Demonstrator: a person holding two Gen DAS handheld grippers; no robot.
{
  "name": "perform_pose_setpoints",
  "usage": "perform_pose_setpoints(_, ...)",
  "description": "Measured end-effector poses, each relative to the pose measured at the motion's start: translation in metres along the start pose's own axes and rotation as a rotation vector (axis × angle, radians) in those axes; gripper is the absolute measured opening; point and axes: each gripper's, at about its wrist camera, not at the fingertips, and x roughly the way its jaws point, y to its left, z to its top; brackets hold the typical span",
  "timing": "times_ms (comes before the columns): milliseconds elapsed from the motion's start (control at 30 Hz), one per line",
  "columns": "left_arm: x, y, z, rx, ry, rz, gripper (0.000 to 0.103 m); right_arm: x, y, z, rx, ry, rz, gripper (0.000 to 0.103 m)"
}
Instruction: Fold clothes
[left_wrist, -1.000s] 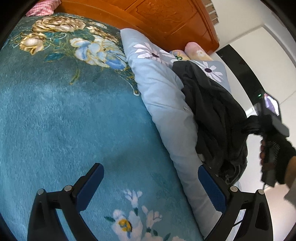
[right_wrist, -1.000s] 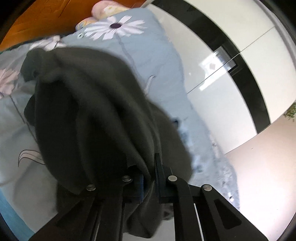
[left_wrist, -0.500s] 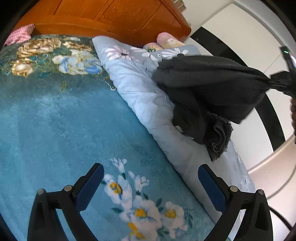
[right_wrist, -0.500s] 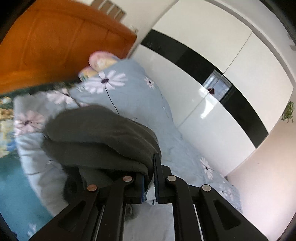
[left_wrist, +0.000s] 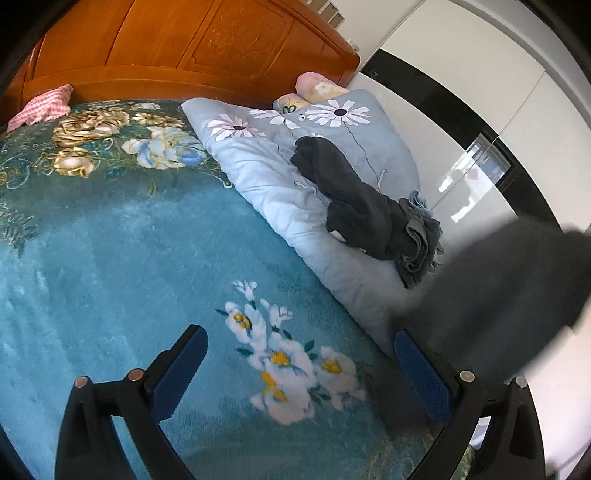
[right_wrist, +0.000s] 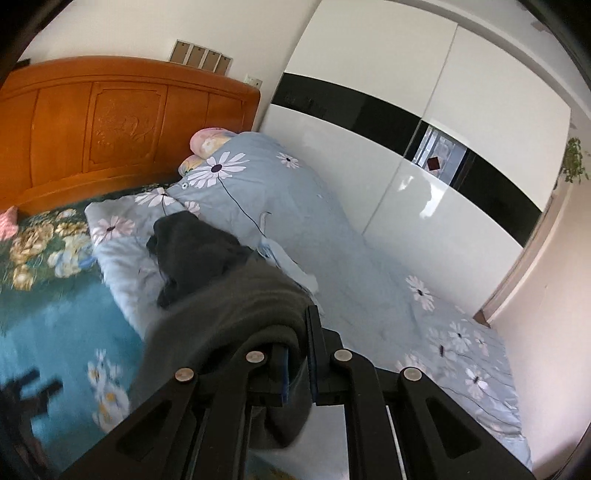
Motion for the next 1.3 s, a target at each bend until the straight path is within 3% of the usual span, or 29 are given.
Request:
perform_pose_setpoints(133,-0.012,-0.010,-0.004,0.028,-0.001,0.001,0.103,-0.048,-0.028,-0.020,0.014,-0.045,-0.001,0.008)
perform_pose_setpoints(267,-0.022,-0.020,-0.008,0.075,-0.007,0.014,0.103,-0.059,-0.020,-0.039,-0.048,-0.054,0.010,0.008)
perform_pose_setpoints(433,-0.034,-0.021,-0.013,0.072,-0.016,0.031,0.103,-0.026,0.031,-0.097,-0.067,0.070,0.133,0.008)
perform_pose_setpoints(667,-0.043,-0.018,-0.012,0.064,-0.020,0.049,0.103,0.004,0.134,-0.189,-0.099,0.299,0.404,0.009)
perform_pose_setpoints(767,-0.044,-0.018,-0.014,0.061,-0.014,0.048,0.103,-0.002,0.156,-0.218,-0.100,0.338,0.439,0.010)
perform_pose_setpoints(867,-0.042,-0.019,-0.015,0.068,0.003,0.049,0.103,-0.015,0.165,-0.232,-0.146,0.343,0.430,0.016)
perform_pose_setpoints(933,-0.040,-0.019,-0.016,0.074,0.014,0.048,0.103,-0.025,0.160,-0.236,-0.178,0.335,0.412,0.036)
perform_pose_setpoints(1033,-0.037,-0.020,-0.017,0.079,0.042,0.040,0.103,-0.037,0.129,-0.243,-0.148,0.347,0.372,0.049)
perform_pose_setpoints(1167,-0.032,-0.026,-0.021,0.106,0.087,0.039,0.103,-0.048,0.072,-0.263,-0.014,0.389,0.313,0.049)
perform_pose_setpoints(1300,-0.026,-0.042,-0.028,0.180,0.132,0.051,0.103,-0.032,-0.011,-0.308,0.386,0.521,0.215,0.049)
